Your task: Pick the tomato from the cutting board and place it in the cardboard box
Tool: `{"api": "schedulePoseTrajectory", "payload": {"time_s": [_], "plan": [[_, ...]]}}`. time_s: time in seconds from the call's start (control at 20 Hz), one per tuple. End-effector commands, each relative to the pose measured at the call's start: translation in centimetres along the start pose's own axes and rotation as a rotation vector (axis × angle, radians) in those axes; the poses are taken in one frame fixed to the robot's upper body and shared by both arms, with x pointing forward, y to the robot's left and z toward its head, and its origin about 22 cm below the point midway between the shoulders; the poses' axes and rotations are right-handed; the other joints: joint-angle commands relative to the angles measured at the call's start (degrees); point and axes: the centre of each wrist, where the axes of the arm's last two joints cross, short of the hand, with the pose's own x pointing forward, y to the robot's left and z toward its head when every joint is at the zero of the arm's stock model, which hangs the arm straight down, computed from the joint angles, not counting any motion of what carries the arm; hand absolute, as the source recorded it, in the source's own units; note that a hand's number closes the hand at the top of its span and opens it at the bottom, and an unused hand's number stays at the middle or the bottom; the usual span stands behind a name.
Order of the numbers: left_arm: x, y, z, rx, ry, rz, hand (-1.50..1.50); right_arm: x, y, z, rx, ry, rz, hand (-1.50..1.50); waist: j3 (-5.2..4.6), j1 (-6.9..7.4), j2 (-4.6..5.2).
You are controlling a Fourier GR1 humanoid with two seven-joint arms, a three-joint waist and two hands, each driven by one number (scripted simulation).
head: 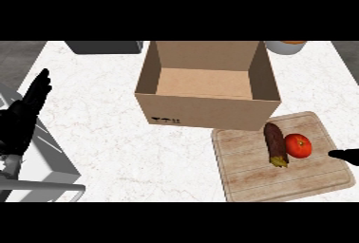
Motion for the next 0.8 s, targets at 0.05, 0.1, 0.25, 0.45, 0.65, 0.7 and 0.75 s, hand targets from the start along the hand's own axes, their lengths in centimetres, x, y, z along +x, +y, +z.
{"api": "schedulePoseTrajectory", "payload": {"time_s": [0.05,0.1,0.25,0.45,0.65,0.7,0.75], "plan": [[-3.4,-4.0,2.8,-0.049,0.098,0.084,0.0,1.3,-0.8,0.3,0.266,0.14,0.217,-1.5,-1.53,0.86,0.48],[-2.9,-4.4,2.3,-0.036,0.094,0.079,0.0,2.2,0.3,0.6,0.308,0.138,0.253,-1.5,-1.5,0.36,0.47],[-3.4,-4.7,2.3,-0.055,0.099,0.078,0.0,4.2,0.7,0.1,0.4,0.171,0.237,-1.5,-1.4,0.3,0.59],[-4.0,-4.2,3.4,-0.045,0.106,0.085,0.0,5.6,1.6,0.5,0.426,0.235,0.275,-1.5,-1.31,0.65,0.27],[-3.4,-5.1,2.6,-0.038,0.11,0.089,0.0,6.7,3.1,0.7,0.397,0.277,0.263,-1.5,-1.21,-0.03,0.43],[-4.2,-3.1,2.9,-0.043,0.113,0.086,0.0,7.8,4.0,0.3,0.386,0.278,0.26,-1.5,-1.24,1.0,0.46],[-3.1,-4.1,3.0,-0.03,0.089,0.088,0.0,7.9,2.3,0.4,0.38,0.281,0.264,-1.5,-1.19,0.32,0.27]]}}
